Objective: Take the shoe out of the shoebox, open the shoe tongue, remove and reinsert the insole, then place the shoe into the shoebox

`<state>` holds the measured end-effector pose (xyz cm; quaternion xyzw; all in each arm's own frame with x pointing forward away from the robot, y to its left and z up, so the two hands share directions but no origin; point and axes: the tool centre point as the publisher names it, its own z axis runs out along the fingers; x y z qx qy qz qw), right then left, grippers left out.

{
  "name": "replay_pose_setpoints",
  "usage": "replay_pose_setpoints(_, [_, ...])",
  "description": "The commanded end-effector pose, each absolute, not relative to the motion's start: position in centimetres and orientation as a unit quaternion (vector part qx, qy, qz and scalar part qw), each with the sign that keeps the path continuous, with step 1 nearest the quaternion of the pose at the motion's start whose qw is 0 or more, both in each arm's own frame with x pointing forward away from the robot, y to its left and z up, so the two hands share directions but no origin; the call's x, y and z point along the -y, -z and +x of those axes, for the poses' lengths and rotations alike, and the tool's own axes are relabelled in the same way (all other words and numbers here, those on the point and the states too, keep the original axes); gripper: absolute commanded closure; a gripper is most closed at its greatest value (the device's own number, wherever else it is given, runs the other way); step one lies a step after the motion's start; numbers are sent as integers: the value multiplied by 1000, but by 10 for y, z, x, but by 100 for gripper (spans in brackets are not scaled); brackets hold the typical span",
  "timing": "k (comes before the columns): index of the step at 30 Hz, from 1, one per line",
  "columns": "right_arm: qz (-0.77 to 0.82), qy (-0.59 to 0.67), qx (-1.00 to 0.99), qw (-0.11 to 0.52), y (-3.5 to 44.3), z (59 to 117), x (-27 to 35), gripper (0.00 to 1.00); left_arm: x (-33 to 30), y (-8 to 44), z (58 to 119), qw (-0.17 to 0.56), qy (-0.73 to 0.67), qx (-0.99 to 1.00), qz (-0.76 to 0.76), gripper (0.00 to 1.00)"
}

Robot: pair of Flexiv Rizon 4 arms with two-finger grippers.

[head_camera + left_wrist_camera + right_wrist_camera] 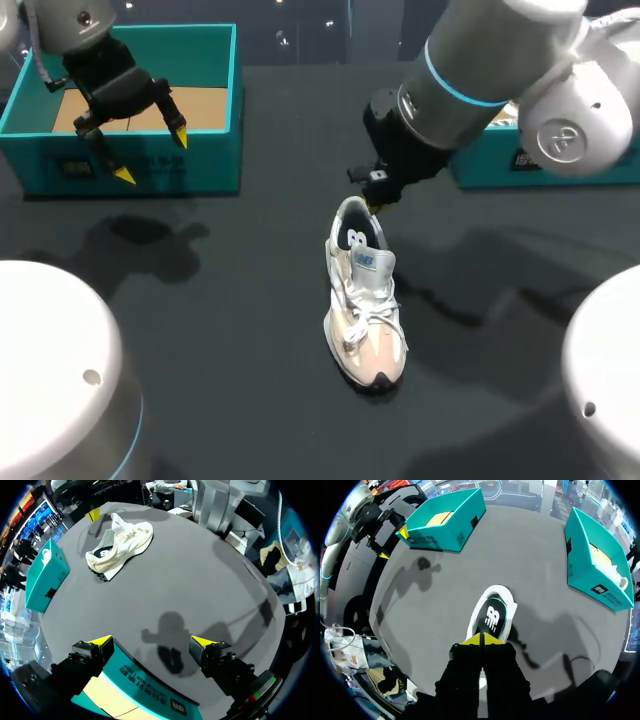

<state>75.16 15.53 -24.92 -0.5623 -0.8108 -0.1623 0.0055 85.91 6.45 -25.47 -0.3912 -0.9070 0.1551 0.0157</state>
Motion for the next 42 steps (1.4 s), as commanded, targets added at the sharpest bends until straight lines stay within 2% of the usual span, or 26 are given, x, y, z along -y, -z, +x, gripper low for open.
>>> replay_pose_setpoints(1, [-571,132,810,-38,247,750,-157,100,-65,254,858,15,-153,907,-391,0])
replay_pose_setpoints(14, [-592,37,795,-129,290,760,-194,100,-65,254,858,15,-153,907,-391,0])
replay_pose_setpoints(24, [-592,37,795,-129,290,760,-194,100,-65,254,858,15,-153,907,-391,0])
replay_pose_setpoints(34, [-615,20,776,-142,332,766,-182,100,-65,254,858,15,-153,907,-391,0])
replay_pose_setpoints(42, [-630,10,759,-166,345,772,-167,100,-65,254,858,15,-153,907,-391,0])
